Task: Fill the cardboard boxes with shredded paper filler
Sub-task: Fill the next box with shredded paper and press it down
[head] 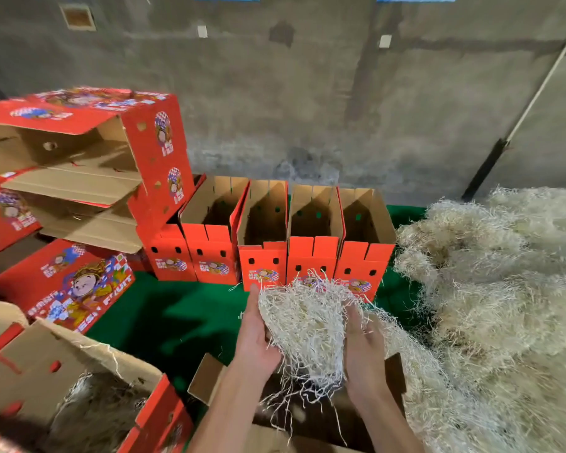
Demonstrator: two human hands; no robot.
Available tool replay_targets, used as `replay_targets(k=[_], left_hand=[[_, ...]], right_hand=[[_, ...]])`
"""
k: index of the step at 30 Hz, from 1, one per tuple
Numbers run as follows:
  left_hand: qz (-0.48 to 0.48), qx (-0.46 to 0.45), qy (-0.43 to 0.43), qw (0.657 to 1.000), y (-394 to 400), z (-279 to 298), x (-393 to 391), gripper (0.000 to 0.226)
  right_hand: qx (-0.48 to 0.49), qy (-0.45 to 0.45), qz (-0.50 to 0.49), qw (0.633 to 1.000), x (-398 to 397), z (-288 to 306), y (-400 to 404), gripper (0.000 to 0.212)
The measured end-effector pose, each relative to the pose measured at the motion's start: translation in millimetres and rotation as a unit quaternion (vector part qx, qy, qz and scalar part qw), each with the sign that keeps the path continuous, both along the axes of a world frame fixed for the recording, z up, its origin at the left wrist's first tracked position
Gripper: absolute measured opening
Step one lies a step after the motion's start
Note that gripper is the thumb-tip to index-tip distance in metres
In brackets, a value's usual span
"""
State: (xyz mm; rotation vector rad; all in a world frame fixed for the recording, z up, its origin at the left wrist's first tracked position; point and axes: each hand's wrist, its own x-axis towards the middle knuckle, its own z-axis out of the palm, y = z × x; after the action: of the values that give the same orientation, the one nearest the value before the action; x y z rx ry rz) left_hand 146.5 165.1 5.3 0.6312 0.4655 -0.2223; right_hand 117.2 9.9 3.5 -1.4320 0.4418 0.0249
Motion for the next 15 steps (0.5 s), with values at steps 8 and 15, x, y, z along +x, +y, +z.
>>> replay_targets(k=[8,15], left_hand=[[-0.035,-0.036,-0.059,0.997,1.8,-10.0,-20.9,0.075],[0.063,0.083,-0.077,0.992,-11.6,-2.7,-16.7,0.041]], right_hand=[[-0.117,-0.15,-0.071,0.979,8.0,-7.3,-15.4,0.027],[-0.149,-0.243,0.013,0.958,-11.5,3.8,13.6,0.026]])
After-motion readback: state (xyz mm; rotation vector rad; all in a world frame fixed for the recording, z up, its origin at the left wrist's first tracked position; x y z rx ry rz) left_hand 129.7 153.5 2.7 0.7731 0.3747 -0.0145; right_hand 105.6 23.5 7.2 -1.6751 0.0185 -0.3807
